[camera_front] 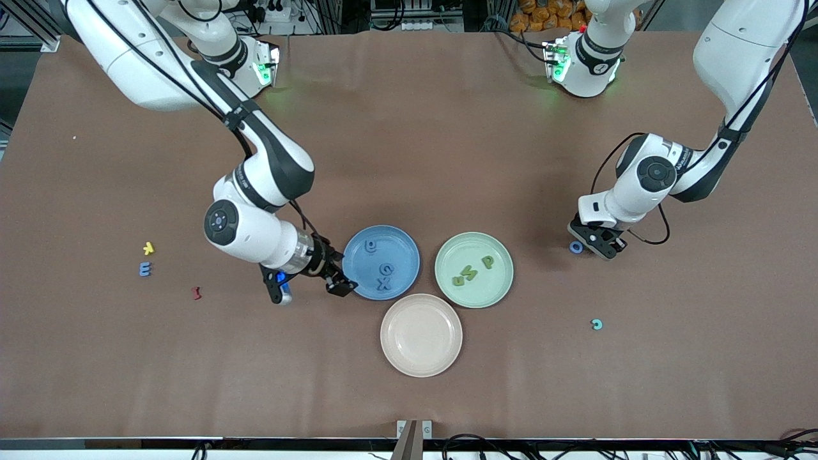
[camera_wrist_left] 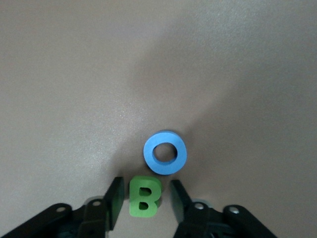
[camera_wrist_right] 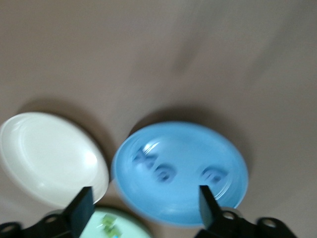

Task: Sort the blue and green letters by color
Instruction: 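Place the x on the blue plate while the left gripper grasps the B, then place the B on the green plate while the right gripper grasps the m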

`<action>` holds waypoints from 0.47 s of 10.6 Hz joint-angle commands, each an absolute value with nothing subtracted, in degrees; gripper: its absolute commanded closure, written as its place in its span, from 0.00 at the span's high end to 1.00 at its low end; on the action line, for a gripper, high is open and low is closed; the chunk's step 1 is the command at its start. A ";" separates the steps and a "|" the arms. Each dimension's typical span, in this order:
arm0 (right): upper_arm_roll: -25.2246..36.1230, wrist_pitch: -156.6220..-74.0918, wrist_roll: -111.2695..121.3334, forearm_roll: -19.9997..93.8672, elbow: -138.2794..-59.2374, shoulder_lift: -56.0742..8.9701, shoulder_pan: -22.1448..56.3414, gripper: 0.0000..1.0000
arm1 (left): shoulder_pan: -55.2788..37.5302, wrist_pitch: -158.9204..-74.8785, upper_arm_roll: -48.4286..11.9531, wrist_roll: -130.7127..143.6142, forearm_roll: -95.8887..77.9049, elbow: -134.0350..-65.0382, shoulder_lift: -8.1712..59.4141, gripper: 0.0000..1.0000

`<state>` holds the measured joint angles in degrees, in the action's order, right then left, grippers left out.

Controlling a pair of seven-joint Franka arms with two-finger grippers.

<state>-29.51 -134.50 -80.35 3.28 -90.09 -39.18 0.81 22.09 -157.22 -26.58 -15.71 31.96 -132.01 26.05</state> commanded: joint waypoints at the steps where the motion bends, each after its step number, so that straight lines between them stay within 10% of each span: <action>1: -29.27 -123.71 -67.82 -4.97 -91.32 -38.15 -5.69 1.00 | 23.20 -158.73 -26.72 -16.17 34.01 -132.36 26.54 0.00; 5: -29.44 -120.76 -40.24 -7.91 -100.27 -31.47 -20.62 1.00 | 22.85 -157.94 -26.72 -15.56 33.58 -131.57 24.62 0.00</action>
<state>-28.48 -120.87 -53.72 -7.13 -93.19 -37.02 -12.77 22.43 -157.57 -26.66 -15.72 32.08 -131.87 25.68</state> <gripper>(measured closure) 0.000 0.714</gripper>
